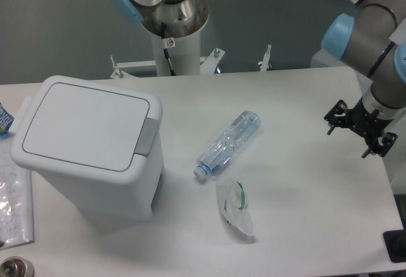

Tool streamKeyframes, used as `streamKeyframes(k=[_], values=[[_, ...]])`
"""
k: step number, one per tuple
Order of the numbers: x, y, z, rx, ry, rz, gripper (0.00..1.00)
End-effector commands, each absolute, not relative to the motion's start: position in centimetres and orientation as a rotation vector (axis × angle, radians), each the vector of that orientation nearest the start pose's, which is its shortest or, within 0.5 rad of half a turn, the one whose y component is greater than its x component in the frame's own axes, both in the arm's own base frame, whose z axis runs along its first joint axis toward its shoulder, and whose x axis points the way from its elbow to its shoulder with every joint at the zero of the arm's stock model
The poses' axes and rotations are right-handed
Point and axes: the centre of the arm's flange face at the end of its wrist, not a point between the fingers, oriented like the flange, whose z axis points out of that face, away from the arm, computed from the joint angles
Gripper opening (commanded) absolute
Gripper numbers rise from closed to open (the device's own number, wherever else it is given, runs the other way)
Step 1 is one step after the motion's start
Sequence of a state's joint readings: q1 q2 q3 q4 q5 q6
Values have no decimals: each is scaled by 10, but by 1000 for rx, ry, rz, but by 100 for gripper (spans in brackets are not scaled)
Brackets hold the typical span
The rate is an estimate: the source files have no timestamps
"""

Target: Open the trash can

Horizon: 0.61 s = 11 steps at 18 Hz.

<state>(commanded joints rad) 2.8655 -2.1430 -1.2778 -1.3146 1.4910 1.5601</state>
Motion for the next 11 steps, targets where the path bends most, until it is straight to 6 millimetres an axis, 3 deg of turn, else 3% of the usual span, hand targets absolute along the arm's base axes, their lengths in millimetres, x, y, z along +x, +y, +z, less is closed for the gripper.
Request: streamKeyframes(k=[7, 11], values=[[-639, 328, 318, -3024, 398, -46, 100], [-625, 340, 330, -2969, 379, -105, 100]])
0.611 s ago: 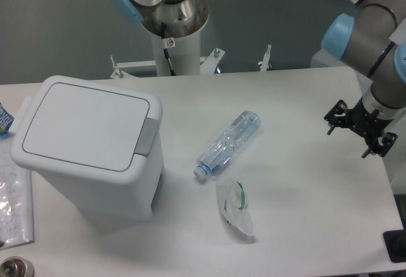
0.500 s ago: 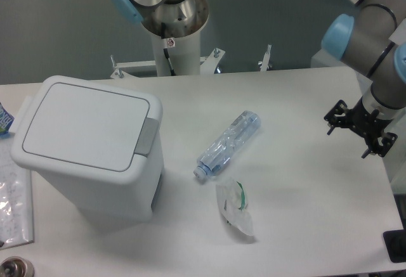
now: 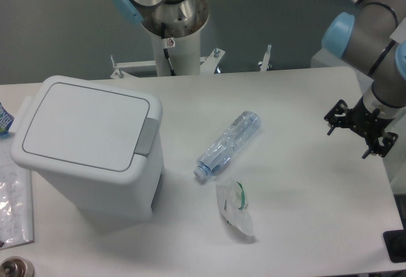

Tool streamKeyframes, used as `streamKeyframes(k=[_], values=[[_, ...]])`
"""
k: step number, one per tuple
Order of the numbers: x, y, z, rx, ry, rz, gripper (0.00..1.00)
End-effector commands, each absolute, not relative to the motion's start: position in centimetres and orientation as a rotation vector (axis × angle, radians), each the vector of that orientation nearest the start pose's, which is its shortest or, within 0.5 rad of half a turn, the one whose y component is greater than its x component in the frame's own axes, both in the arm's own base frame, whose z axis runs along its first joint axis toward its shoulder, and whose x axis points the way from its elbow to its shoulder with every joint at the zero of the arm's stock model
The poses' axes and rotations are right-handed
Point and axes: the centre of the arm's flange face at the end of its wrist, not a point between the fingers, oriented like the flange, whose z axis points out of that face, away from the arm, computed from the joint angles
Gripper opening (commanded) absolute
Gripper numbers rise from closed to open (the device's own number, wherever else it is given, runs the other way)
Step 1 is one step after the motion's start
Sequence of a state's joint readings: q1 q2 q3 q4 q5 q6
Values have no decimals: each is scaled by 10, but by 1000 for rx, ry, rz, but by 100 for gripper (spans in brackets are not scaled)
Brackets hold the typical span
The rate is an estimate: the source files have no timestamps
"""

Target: Open the trash can

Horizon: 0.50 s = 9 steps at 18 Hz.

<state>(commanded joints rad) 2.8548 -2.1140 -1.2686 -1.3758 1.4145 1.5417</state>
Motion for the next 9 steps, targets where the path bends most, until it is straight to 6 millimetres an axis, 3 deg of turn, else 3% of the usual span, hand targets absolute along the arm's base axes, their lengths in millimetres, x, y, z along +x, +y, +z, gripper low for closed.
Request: streamKeyframes(k=[3, 9], values=[[-612, 358, 340, -2901, 276, -136, 100], [-570, 399, 381, -2810, 124, -185, 100]])
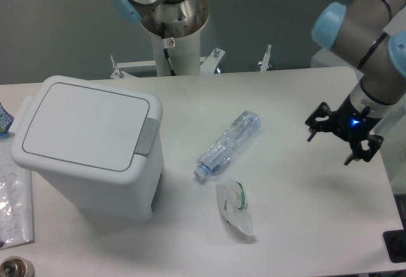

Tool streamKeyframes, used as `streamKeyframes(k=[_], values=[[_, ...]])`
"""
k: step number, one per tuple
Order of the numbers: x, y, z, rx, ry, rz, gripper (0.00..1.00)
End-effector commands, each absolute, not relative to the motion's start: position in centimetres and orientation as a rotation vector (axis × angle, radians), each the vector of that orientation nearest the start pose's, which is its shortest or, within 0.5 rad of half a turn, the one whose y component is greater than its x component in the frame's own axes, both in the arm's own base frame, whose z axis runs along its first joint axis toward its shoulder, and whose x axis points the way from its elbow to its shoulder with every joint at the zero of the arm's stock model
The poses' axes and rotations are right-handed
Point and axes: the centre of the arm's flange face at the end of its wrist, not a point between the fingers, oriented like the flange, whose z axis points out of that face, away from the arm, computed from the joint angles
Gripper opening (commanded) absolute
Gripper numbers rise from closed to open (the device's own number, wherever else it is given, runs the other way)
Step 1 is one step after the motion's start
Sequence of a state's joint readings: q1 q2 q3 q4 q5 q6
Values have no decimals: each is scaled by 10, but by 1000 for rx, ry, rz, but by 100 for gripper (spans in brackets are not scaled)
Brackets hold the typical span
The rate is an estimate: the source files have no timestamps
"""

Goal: Open the trash can
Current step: 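Move the gripper over the bottle toward the trash can lid edge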

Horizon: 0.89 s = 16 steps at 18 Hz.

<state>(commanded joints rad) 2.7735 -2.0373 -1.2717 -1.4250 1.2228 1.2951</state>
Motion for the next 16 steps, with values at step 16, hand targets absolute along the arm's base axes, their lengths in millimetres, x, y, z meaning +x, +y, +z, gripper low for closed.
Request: streamKeyframes(k=[16], values=[[-456, 492, 464, -2606, -153, -328, 100]])
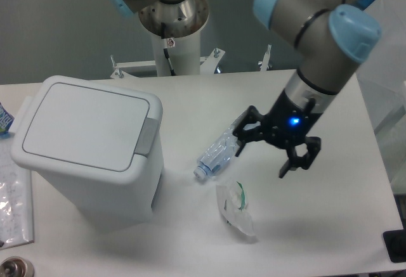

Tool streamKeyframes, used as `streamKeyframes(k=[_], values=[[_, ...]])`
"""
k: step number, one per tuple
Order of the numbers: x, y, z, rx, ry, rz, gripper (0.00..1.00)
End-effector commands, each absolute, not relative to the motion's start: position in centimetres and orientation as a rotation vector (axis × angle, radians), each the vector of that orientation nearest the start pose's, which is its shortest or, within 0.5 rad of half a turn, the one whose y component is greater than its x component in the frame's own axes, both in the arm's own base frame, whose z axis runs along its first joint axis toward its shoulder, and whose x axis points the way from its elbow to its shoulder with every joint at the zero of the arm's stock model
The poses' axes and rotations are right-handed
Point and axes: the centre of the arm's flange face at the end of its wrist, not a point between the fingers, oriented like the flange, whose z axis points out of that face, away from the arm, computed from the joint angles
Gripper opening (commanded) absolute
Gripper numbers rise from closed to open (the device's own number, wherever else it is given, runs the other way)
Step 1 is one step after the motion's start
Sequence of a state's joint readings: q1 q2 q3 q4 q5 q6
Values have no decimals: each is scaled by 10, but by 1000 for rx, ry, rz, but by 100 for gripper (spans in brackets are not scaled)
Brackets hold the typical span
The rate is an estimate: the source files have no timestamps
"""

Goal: Open the trash can
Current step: 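Move the gripper over the bottle toward the trash can lid edge, then push the lid's front edge with the gripper fingers to flip it open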

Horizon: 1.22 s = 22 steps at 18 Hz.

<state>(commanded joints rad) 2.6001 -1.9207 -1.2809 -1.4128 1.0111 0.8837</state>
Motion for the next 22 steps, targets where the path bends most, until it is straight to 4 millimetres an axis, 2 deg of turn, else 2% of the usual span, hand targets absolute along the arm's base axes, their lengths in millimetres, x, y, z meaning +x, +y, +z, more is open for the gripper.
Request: streamKeyframes(k=[5, 9, 12, 17, 22], values=[[-421, 507, 495, -2536, -163, -369, 100], [-389, 521, 506, -2538, -136, -383, 100], [-375, 524, 502, -2537, -115, -383, 100], [-356, 510, 477, -2531, -90, -349, 100], [-351, 511, 467, -2535, -94, -350, 100]])
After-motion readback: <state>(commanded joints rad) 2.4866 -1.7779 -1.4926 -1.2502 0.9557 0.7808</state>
